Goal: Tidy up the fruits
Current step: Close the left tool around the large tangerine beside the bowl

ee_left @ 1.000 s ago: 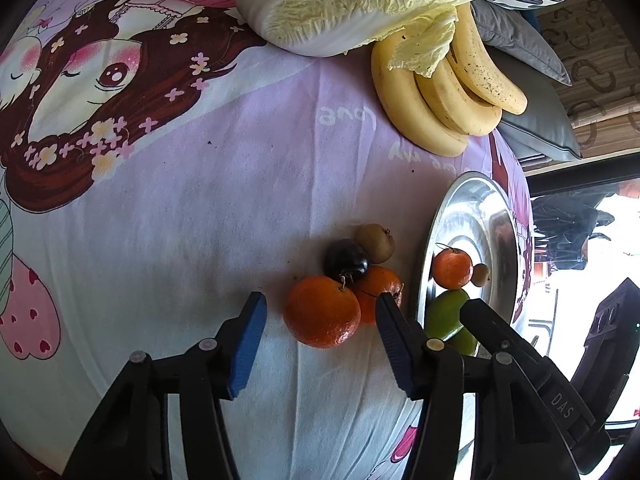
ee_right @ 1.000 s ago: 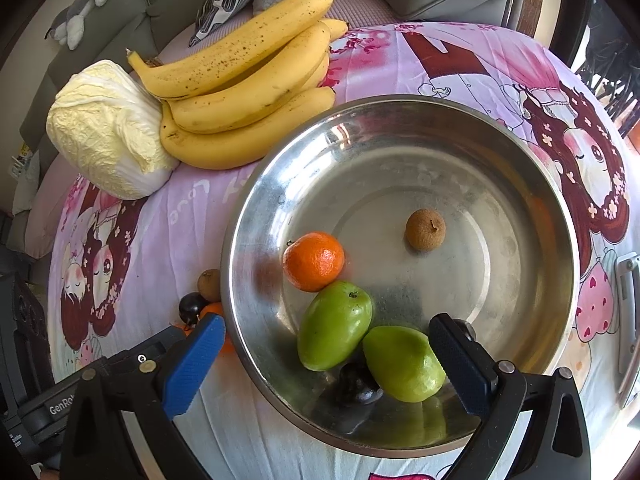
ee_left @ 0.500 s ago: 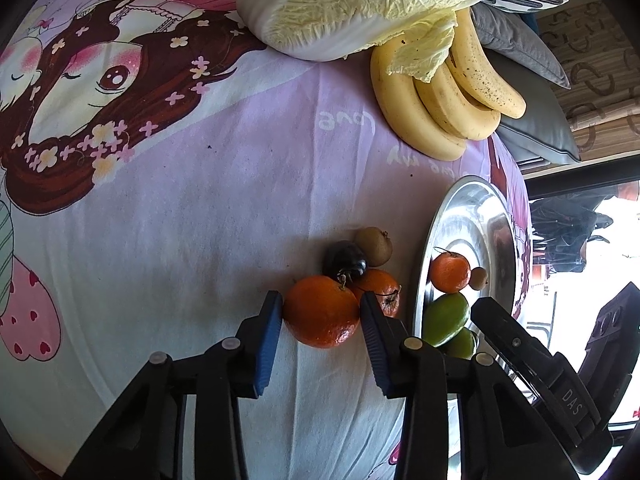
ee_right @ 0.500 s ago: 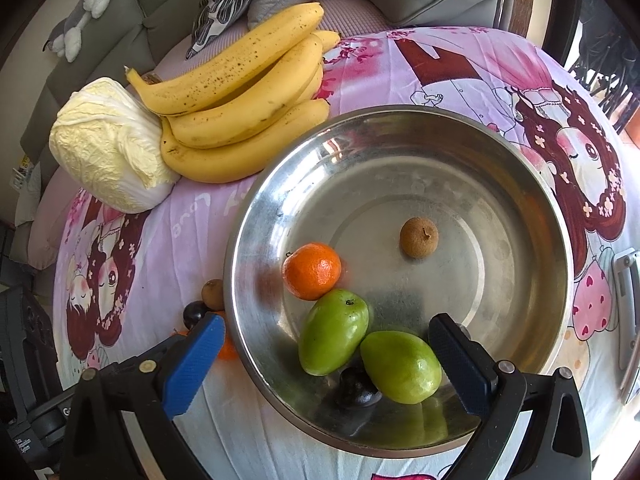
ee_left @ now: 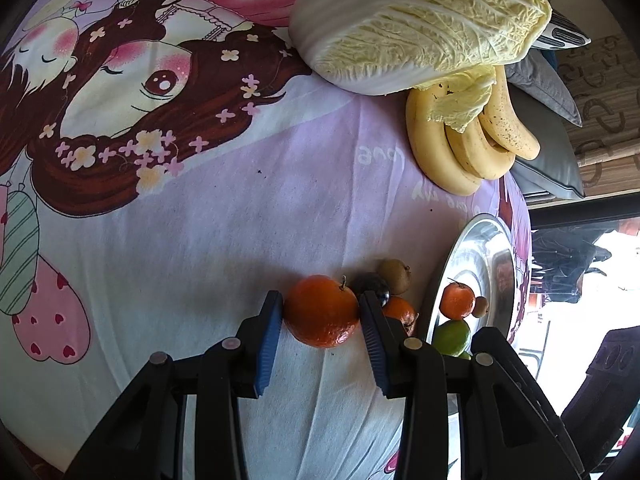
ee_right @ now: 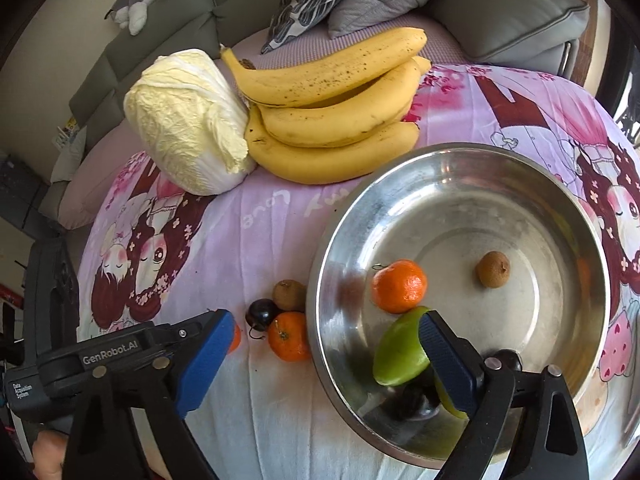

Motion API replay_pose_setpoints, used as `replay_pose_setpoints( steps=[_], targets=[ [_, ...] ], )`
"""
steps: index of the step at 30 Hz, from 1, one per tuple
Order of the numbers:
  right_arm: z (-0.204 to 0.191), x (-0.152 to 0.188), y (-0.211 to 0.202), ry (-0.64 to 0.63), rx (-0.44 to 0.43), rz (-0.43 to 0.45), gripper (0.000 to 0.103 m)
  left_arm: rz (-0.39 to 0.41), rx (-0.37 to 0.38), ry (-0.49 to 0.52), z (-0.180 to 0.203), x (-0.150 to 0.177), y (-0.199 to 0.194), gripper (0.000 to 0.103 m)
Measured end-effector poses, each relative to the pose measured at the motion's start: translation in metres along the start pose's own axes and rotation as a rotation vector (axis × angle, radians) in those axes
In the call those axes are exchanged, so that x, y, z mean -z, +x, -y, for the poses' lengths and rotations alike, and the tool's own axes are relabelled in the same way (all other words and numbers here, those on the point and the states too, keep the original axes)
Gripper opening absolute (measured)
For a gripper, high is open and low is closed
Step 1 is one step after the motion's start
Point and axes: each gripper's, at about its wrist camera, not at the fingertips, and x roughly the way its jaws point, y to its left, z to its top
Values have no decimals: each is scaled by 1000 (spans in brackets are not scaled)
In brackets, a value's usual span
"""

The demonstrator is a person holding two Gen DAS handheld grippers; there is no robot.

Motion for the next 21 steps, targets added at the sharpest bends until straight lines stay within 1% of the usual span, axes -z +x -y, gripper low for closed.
replay_pose_setpoints(
  steps=[2,5,6,9,10,11,13,14,17,21],
  targets=[
    [-5,-1,1,-20,-15,3,80,-3,6,-7,-1,0,0,41],
    [-11,-2,8,-38,-40,-8,74,-9,18,-27,-4,-1,0,41],
    [-12,-2,10,-39,-55,-14,73,-11,22,-36,-6,-2,0,41],
    [-18,-2,18,-50,-113,-38,66,-13,33,-62,-13,-3,-3,41],
    [-21,-2,20,-57,-126,-42,62,-11,34,-67,-14,-3,-4,41],
    [-24,-3,22,-66,-136,-47,60,-8,33,-71,-16,-4,-5,41],
    [-31,-3,27,-88,-152,-57,50,-2,31,-82,-18,-6,-7,41],
    [-34,-3,29,-95,-159,-60,46,0,32,-90,-20,-6,-8,41],
    [-45,-4,31,-141,-147,-57,43,7,35,-114,-25,-7,-11,41],
    [-47,-9,39,-162,-96,-59,36,21,25,-102,-22,-7,-12,41]
  ],
)
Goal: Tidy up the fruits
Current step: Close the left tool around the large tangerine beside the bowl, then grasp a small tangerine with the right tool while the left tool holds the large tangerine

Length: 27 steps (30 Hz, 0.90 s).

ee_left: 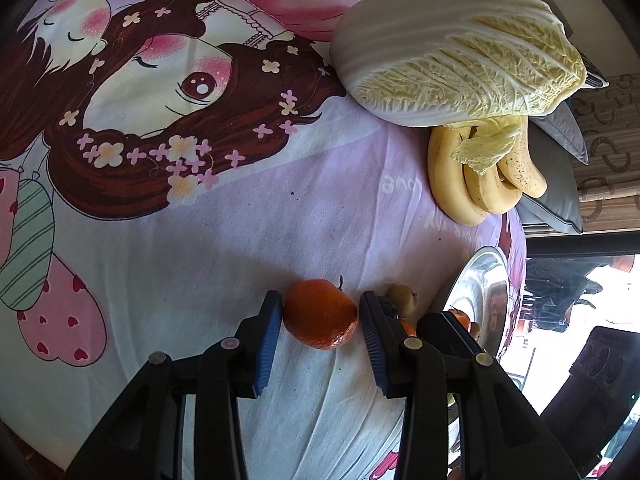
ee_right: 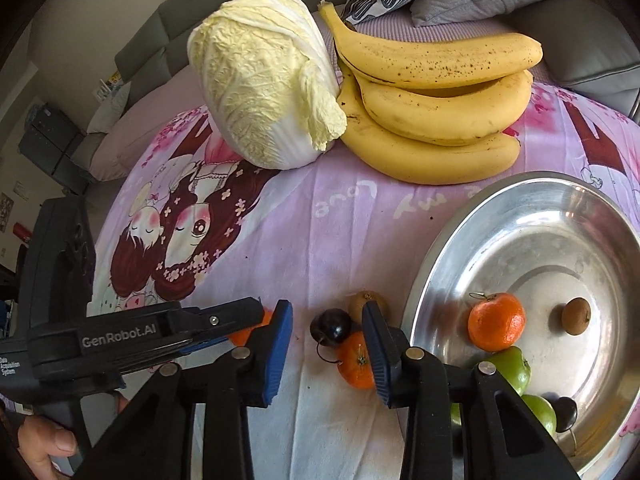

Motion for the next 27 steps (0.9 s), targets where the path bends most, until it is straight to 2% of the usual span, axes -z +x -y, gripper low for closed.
replay_pose_setpoints(
  steps=[2,7,11,18,23,27],
  targets=[
    [4,-3,5,5,32,-6,33,-2,6,4,1,-1,0,41],
    [9,-9,15,16,55,-40,33,-21,1,15,3,-2,4,41],
    [5,-13,17,-4,118,-56,31,-34,-4,20,4,-1,5,41],
    [-1,-13,26,-32,180,-92,29,-43,-16,34,11,2,10,47],
    [1,-15,29,-30,190,-95,27,-58,-47,44,13,5,19,49],
    [2,-17,29,-26,190,-91,26,-33,-80,89,19,8,18,46]
  ],
)
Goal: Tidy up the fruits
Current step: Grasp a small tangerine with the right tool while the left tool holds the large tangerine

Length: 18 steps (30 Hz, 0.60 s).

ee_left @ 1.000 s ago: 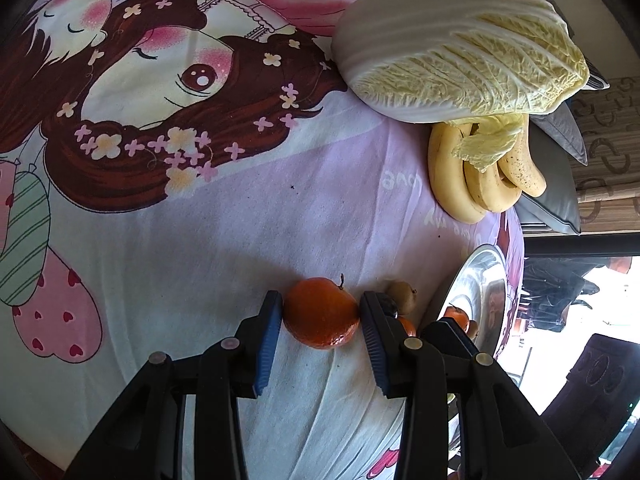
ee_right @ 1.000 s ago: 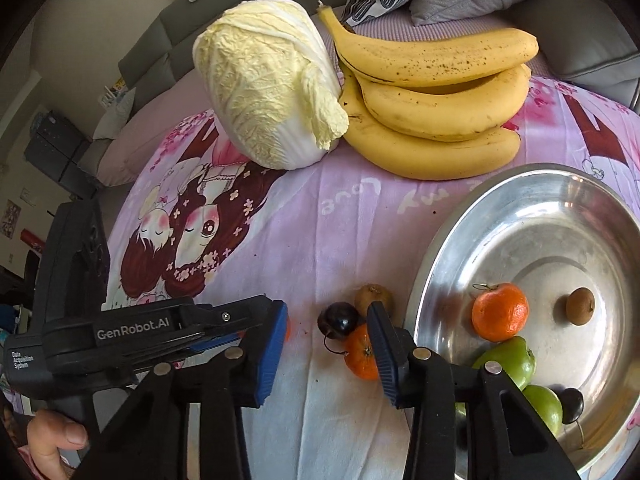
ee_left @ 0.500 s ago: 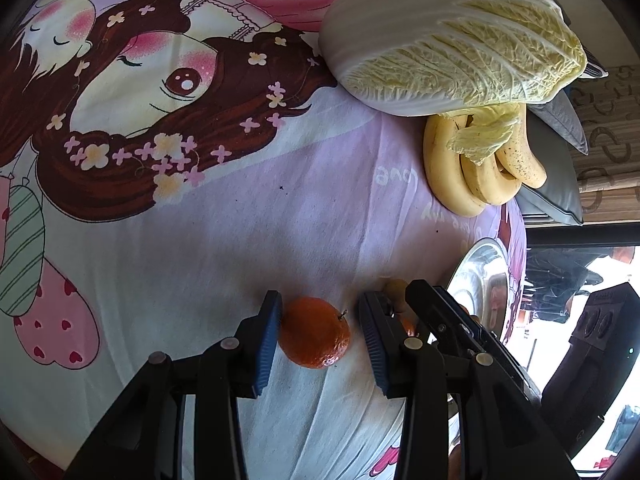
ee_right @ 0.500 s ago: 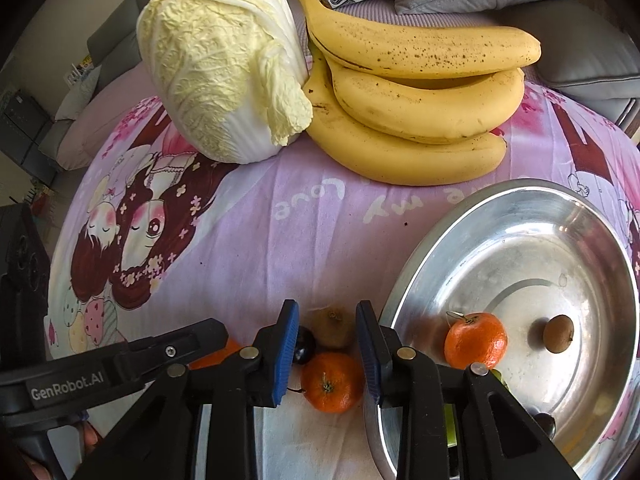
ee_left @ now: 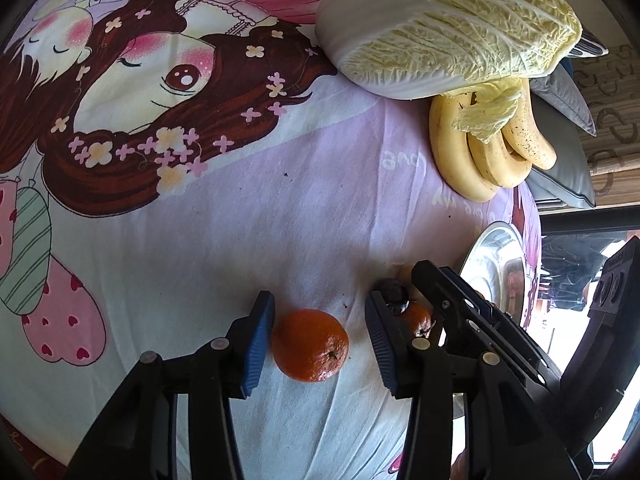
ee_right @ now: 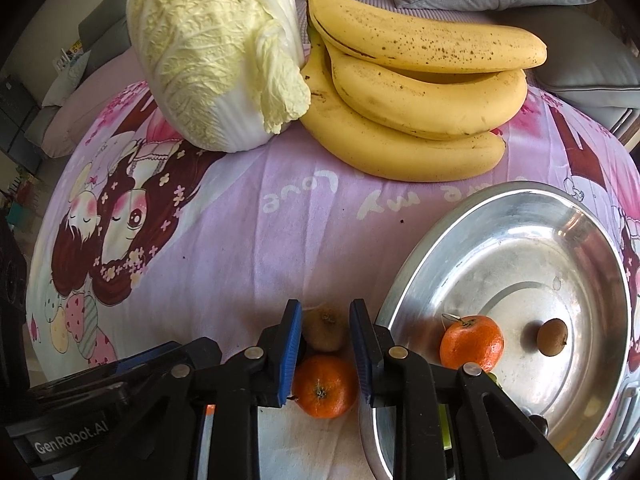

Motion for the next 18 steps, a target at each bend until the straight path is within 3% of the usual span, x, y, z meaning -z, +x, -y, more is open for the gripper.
replay_pose_setpoints(
  steps=[3,5,14,16,18],
  targets=[
    [0,1,-1,-1,1,2,26,11,-14,24,6,1,1,33],
    [0,0,-1,3,-2,2,26,10,-12,30,7,1,2,30],
    [0,6,-10,15,-13,8,26,17,28,24,7,-1,-8,31],
    [2,10,-14,23,-25,9,26,17,21,26,7,-1,-8,33],
    [4,15,-18,29,-39,10,26,8,15,27,7,1,-8,43]
  ],
)
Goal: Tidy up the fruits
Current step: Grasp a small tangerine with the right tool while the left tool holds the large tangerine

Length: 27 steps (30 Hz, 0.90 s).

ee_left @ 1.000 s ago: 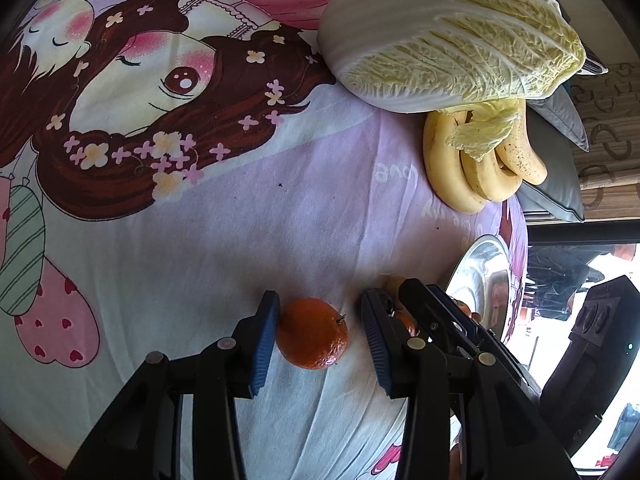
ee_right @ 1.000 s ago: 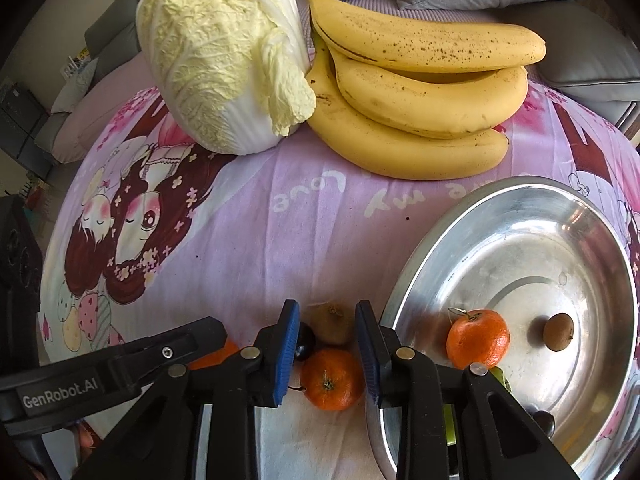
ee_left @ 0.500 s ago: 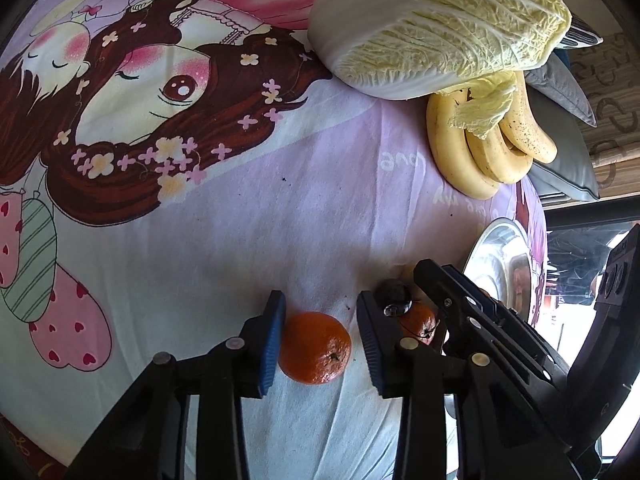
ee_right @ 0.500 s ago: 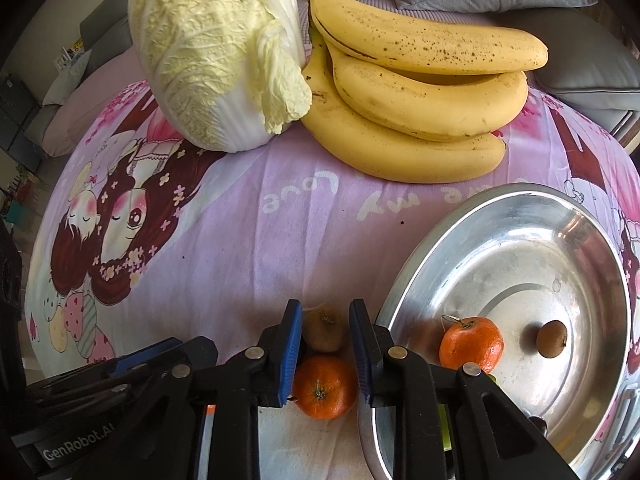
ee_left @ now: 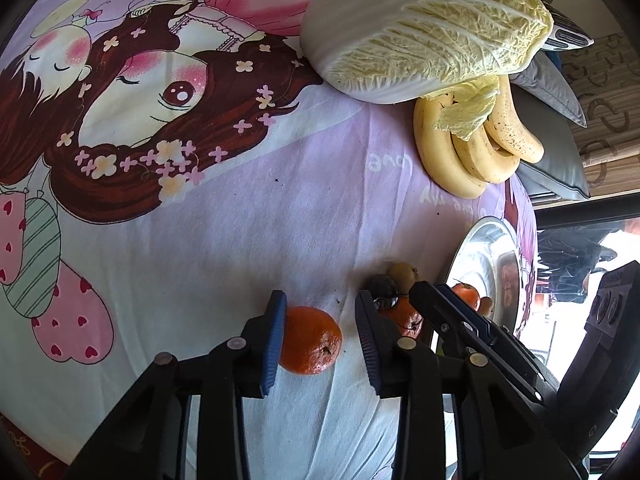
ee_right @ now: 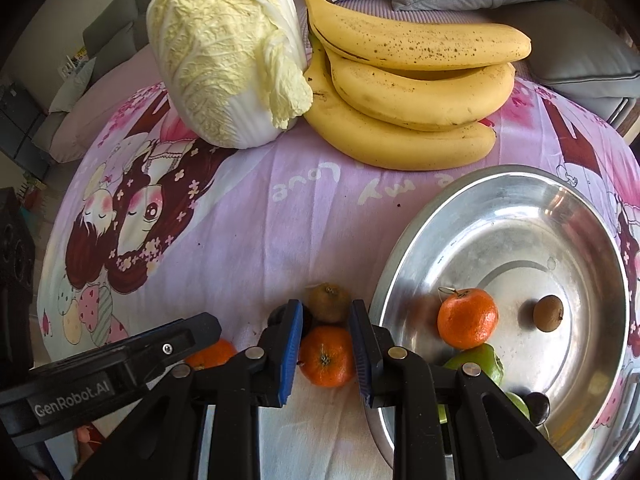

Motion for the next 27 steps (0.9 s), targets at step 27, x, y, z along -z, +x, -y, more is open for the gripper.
replay_pose_setpoints(
  steps=[27],
  targets=[
    [0,8,2,-31,-8,8,8,-17,-57,82,6,16,12,41]
  ],
)
